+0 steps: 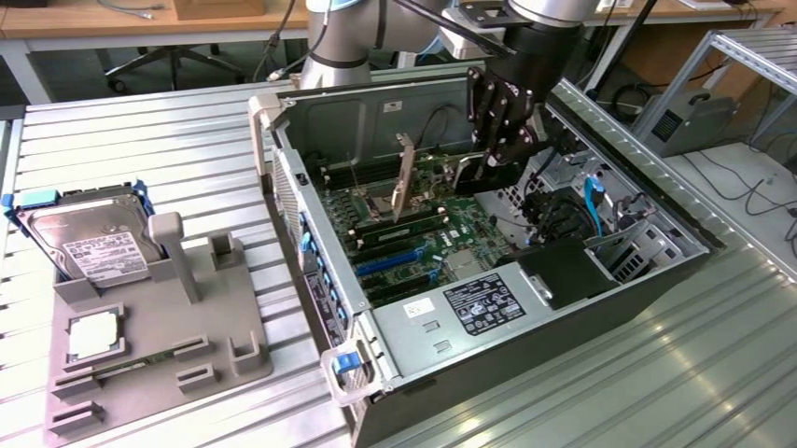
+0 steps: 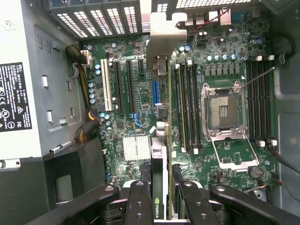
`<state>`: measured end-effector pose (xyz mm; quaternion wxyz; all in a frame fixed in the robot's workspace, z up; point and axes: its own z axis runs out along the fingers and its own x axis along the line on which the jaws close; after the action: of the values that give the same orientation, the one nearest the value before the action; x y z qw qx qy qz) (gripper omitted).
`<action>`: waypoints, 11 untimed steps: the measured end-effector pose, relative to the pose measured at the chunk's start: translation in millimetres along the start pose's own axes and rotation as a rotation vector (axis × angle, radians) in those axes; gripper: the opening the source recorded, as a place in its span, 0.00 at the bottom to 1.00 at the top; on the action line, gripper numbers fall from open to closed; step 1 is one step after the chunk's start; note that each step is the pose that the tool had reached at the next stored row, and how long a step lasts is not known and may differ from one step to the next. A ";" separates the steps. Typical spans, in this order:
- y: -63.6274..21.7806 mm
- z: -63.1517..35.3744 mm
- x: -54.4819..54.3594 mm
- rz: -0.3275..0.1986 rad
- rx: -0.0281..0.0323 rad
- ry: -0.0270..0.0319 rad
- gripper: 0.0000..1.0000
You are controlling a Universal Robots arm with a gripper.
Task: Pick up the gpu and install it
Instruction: 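Insert the gpu into the slot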
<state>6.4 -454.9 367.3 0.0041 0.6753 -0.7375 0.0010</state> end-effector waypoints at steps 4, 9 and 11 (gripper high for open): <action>1.0 0.0 0.1 0.000 0.0000 -0.0001 0.27; 6.7 0.1 0.6 0.000 0.0000 -0.0001 0.27; 6.7 0.1 0.6 -0.009 0.0001 0.0000 0.27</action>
<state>-0.3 -454.8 367.2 0.0041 0.6786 -0.7345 0.0010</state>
